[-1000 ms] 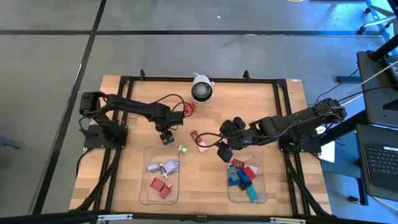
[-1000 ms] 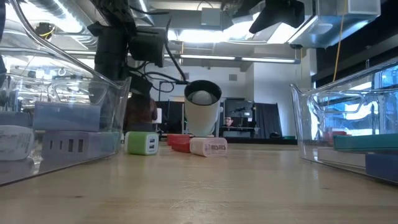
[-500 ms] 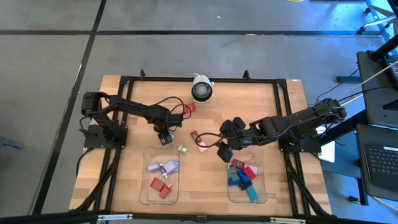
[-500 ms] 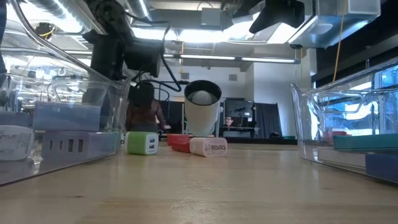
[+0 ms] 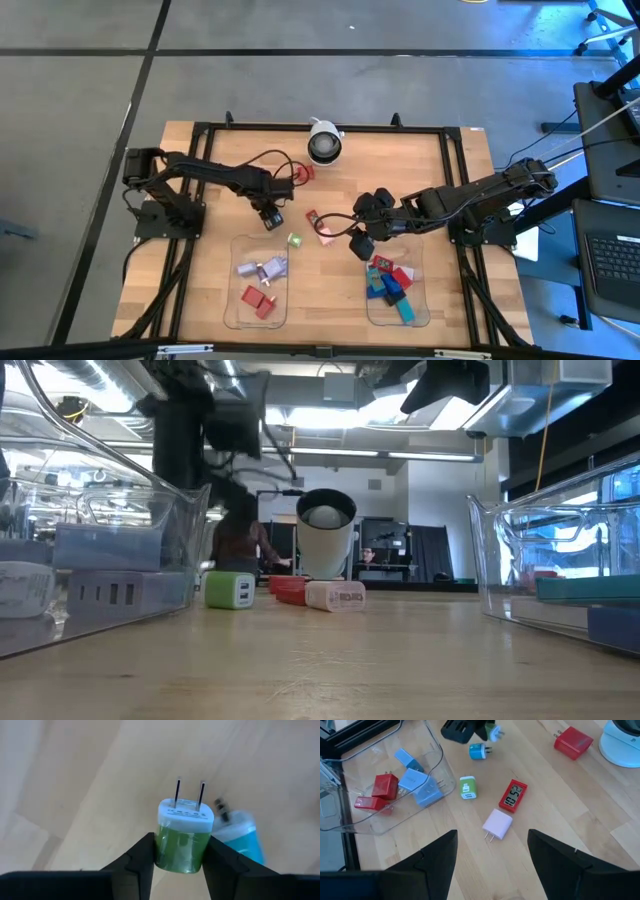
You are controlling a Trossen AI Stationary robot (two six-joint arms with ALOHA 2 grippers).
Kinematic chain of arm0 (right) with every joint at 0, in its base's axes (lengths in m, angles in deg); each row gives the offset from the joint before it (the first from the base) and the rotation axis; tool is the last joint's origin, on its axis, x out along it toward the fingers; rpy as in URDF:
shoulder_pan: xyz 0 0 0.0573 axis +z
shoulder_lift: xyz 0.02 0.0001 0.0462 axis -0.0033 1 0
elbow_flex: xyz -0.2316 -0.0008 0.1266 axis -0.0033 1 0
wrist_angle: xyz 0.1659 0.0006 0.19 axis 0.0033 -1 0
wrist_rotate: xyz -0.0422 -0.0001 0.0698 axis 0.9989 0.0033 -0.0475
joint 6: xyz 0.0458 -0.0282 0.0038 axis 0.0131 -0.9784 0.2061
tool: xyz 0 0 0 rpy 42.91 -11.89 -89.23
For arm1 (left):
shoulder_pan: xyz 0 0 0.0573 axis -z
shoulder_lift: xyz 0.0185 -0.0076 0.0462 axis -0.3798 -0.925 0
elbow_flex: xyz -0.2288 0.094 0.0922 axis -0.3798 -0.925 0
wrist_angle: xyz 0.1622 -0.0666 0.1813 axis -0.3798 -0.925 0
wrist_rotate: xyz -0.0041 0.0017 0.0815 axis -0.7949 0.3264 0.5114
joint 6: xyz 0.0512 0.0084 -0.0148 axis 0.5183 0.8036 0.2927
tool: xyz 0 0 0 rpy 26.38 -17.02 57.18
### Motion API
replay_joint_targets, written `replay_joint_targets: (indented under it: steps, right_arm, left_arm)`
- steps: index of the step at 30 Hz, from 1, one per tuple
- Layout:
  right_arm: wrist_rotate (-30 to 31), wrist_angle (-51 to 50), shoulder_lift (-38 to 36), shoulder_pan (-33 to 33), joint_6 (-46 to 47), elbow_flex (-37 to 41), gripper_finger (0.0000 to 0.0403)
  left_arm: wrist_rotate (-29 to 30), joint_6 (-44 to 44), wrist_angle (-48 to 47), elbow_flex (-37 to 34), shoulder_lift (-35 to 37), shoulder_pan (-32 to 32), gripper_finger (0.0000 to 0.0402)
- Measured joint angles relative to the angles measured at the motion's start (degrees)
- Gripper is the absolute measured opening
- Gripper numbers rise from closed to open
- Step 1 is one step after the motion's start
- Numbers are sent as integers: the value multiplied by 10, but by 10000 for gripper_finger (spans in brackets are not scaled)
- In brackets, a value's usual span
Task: Pick & Place Office items
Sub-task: Put the top green charger adapter into the left transparent bin
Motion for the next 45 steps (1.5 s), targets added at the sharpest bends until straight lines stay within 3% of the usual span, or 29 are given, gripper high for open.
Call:
replay_joint_targets:
  steps: [8,17,31,37,45]
  right_arm:
    - [0,0,0,0,-3,0,245]
    - [1,0,0,0,-3,0,245]
    - [37,18,0,0,16,0,245]
    - [60,44,0,6,31,0,245]
    - [61,61,0,23,32,0,245]
  left_arm:
    - [53,-45,54,44,115,15,126]
    - [166,-41,284,48,262,91,128]
    - [187,102,576,48,275,211,129]
    - [185,97,581,48,274,251,130]
    - [166,28,512,48,273,346,130]
